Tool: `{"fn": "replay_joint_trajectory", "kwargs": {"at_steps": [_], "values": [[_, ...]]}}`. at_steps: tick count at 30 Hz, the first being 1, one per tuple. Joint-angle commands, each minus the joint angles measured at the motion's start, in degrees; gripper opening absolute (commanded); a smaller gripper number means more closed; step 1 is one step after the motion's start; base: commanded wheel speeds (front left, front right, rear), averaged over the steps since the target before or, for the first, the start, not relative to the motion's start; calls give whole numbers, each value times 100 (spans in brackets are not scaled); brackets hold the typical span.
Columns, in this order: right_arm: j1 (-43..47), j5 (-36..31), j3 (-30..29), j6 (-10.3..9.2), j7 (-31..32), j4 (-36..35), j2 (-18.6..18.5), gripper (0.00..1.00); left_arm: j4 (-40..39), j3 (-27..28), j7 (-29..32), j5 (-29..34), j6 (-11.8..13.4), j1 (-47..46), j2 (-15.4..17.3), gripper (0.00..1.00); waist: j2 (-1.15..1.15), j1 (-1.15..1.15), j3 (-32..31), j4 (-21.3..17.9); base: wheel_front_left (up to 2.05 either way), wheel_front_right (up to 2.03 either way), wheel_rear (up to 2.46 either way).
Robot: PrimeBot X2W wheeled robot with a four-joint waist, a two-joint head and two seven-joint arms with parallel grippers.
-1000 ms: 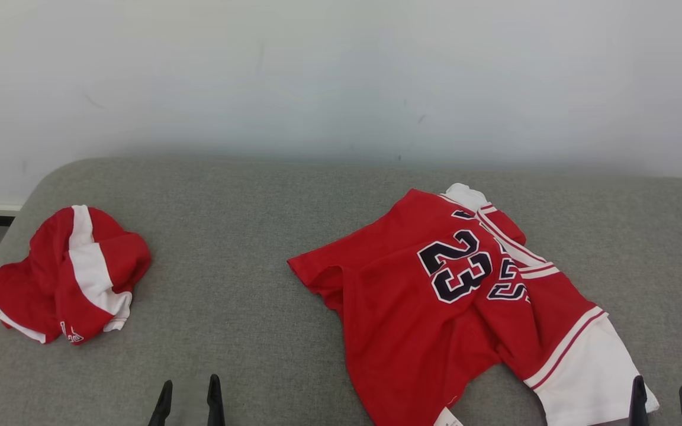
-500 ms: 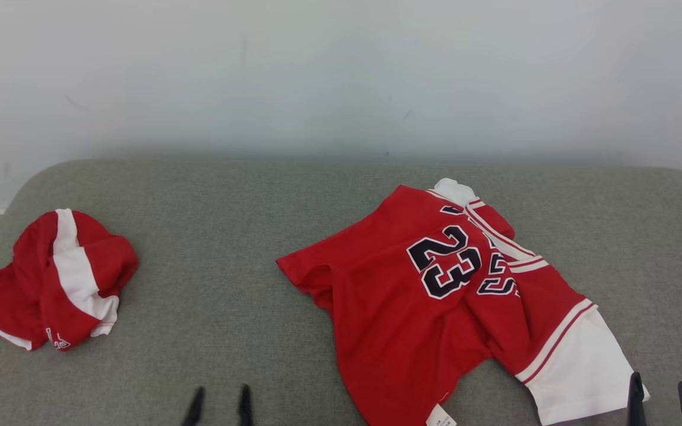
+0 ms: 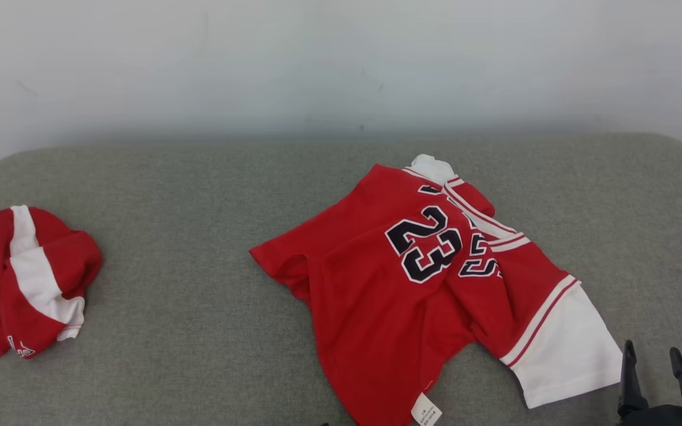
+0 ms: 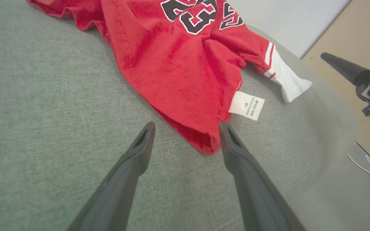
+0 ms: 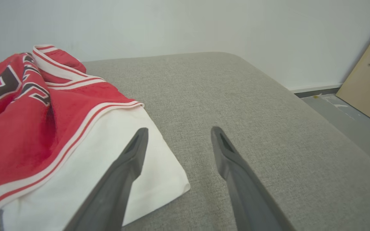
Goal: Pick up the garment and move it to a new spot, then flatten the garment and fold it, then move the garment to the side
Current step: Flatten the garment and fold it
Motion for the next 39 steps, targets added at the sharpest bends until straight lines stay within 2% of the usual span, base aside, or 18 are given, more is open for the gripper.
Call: {"fn": "replay_joint_trajectory", "kwargs": {"at_steps": [1,9,17,21,23,24,25,26,27,28,34,39], "values": [[-80,-23,7,7,-4,123,-62,100,68,-109,-20,-83,-7,-86,-6,100,0,0,110,-65,0,0,0],[-563,-49,84,7,-5,948,-209,100,683,-984,-20,-391,-57,-589,-53,100,0,0,255,-61,0,0,0],[-854,-88,271,7,-4,1644,-227,100,1043,-1519,-20,-745,-41,-1068,-1,100,0,0,273,-29,0,0,0],[-953,-210,257,7,-2,2087,-243,100,1217,-1666,-20,-936,72,-1203,3,100,0,0,226,-16,0,0,0],[-1008,-262,223,7,2,2338,-234,83,1350,-1731,-20,-947,186,-1308,0,100,0,0,197,-16,0,0,0],[-1053,-284,211,7,5,2438,-229,32,1386,-1729,-20,-1047,211,-1322,1,98,0,0,182,-15,0,0,0],[-1083,-310,199,7,6,2541,-237,0,1424,-1746,-20,-1088,244,-1357,1,43,0,0,167,-12,0,0,0],[-1108,-331,176,6,6,2625,-241,0,1459,-1774,-20,-1119,251,-1403,-1,26,0,0,150,-7,0,0,0],[-1108,-331,176,6,6,2625,-241,0,1459,-1774,-20,-1119,251,-1403,-1,26,0,0,150,-7,0,0,0],[-1161,-365,140,6,6,2746,-240,0,1513,-1830,-20,-1221,275,-1412,2,0,0,0,113,13,0,0,0],[-1165,-383,49,6,3,2754,-240,0,1530,-1897,-20,-1285,293,-1449,3,0,0,0,50,52,0,0,0],[-1008,-112,-33,7,-2,2483,-151,0,1397,-1595,-20,-1265,374,-1242,7,0,0,0,-25,71,0,0,0]]}}
